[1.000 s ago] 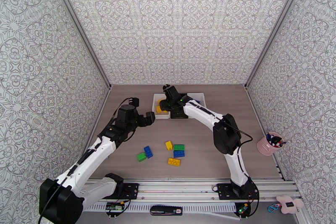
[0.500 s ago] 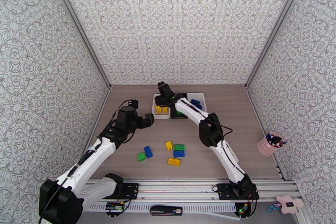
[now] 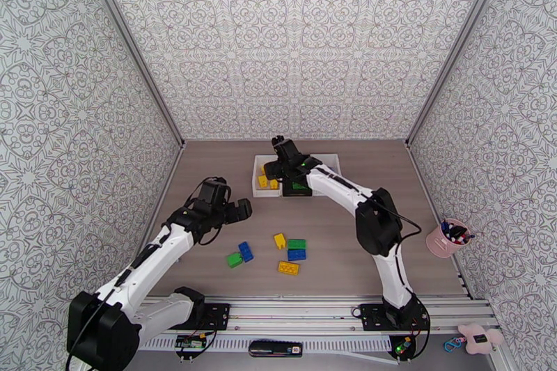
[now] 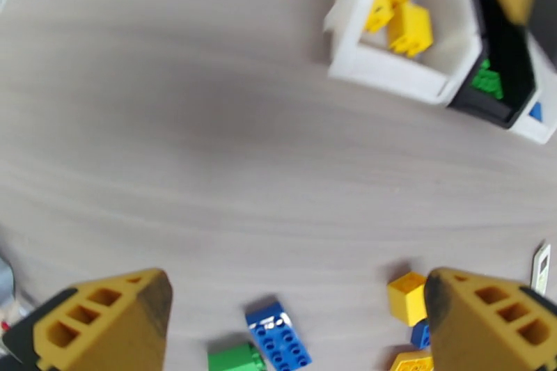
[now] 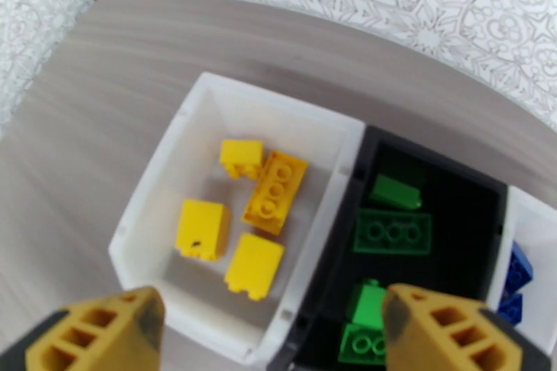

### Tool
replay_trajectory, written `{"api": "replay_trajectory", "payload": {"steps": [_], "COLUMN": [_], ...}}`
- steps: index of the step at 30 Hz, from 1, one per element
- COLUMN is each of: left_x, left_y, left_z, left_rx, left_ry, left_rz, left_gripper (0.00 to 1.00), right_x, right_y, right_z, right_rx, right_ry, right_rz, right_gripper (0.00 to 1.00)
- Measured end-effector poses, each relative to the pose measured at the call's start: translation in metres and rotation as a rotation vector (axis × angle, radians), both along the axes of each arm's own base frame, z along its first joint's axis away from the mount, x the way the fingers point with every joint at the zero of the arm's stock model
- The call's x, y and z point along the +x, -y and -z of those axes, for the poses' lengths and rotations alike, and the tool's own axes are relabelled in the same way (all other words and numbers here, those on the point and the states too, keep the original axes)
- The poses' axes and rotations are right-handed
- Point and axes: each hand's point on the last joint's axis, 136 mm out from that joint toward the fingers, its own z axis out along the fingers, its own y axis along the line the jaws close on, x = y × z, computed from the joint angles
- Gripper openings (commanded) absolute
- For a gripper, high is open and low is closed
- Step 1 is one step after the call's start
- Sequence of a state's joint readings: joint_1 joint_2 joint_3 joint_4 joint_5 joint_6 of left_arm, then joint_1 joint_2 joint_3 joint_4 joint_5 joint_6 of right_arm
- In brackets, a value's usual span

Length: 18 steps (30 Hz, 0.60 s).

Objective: Sort the legos into containers by color

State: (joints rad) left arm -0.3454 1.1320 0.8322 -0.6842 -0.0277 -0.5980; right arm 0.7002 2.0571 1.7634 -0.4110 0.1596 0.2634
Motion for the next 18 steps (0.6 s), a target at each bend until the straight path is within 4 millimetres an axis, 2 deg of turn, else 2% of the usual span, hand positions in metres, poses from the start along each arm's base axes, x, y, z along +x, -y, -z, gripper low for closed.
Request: {"api": "replay_trajectory", "payload": {"steps": [4, 10, 13, 18], "left_x": [-0.019, -0.047, -0.064, -0.086], "left_y": [-0.001, -0.001, -0.003, -0.003], "left_z": [0.012, 0.035, 0.052, 0.073], "left_rx": [0.000, -0.011, -0.007, -0.014], "left_ry": [-0.092, -0.218, -0.290, -0.378], "left_rz": [-0.030, -0.061, -0.075, -0.078], "left_gripper": [0.98, 0.94, 0.92, 0.90], "right_x": [-0.020, -0.040, -0.045, -0.045], "right_y": [0.016, 0.032, 0.036, 0.036], "right_z": [-0.001, 0.036, 0.047, 0.049], "right_rx": [0.006, -0.037, -0.045, -0.031], "right_ry": [-0.003, -0.072, -0.100, -0.107], "right_rz": [-0.004, 0.007, 0.018, 0.032], "right_gripper": [0.86, 0.86, 0.86, 0.86]}}
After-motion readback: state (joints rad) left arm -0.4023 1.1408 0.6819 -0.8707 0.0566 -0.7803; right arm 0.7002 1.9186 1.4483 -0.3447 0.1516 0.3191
